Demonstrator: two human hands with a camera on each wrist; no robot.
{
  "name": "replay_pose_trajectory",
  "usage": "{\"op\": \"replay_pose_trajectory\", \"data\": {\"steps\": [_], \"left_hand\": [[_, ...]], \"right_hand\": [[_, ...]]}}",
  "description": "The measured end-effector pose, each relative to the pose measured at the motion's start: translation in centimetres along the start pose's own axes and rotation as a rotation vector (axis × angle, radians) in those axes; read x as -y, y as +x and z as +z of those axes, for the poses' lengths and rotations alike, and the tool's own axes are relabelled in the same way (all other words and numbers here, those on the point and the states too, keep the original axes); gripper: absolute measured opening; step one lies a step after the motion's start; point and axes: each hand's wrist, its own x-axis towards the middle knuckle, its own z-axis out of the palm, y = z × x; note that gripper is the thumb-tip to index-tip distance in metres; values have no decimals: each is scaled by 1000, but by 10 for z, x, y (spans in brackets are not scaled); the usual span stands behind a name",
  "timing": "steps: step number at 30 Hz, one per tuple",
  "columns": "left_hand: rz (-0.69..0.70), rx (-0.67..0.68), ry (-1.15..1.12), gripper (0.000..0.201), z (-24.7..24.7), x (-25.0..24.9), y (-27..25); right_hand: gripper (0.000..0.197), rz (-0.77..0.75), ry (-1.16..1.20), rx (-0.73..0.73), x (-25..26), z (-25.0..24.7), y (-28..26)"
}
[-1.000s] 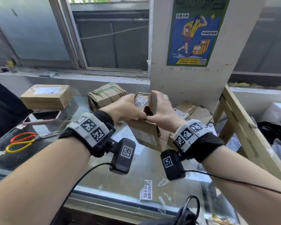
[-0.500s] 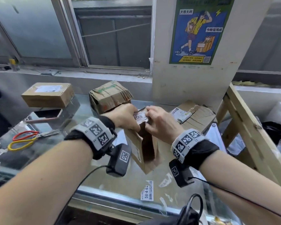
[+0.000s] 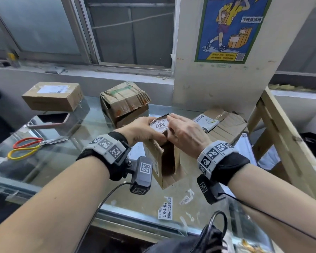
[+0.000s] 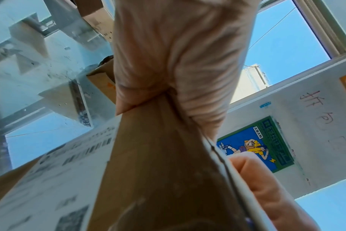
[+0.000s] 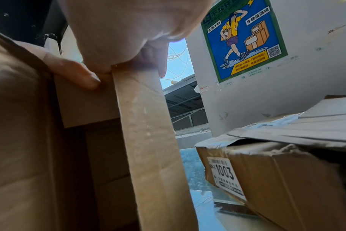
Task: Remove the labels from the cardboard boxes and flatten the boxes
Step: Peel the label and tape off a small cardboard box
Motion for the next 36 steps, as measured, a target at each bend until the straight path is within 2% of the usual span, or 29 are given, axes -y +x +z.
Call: {"op": "replay_pose_trajectory", "data": {"steps": [4,10,14,19,23,28,32,36], "left_hand": [[27,-35,28,36,3,3,4],[53,-64,-11,38,9,4,5],[42,-65,-12,38,5,8,6],[25,-30,36,39,1,9,6],[28,-37,32,38,2,8,4],[26,-48,26,35,4,7,1],[24,-63,9,38,7,7,-1],[36,-66,-1,30,10,6,-1]], "right_hand": [[30,13,-1,-27,-1,0,2],[20,55,3,-110,-1,0,5],[17,57,33,-51,-4,-3,7],[29,137,120,51,-3,-16,8],[25,170,94,112,4,-22,13],[18,141,-55,188,14,-23,18],[10,67,-94,94,19,-17,13],[14,125,-70,4,17,-14,11]]}}
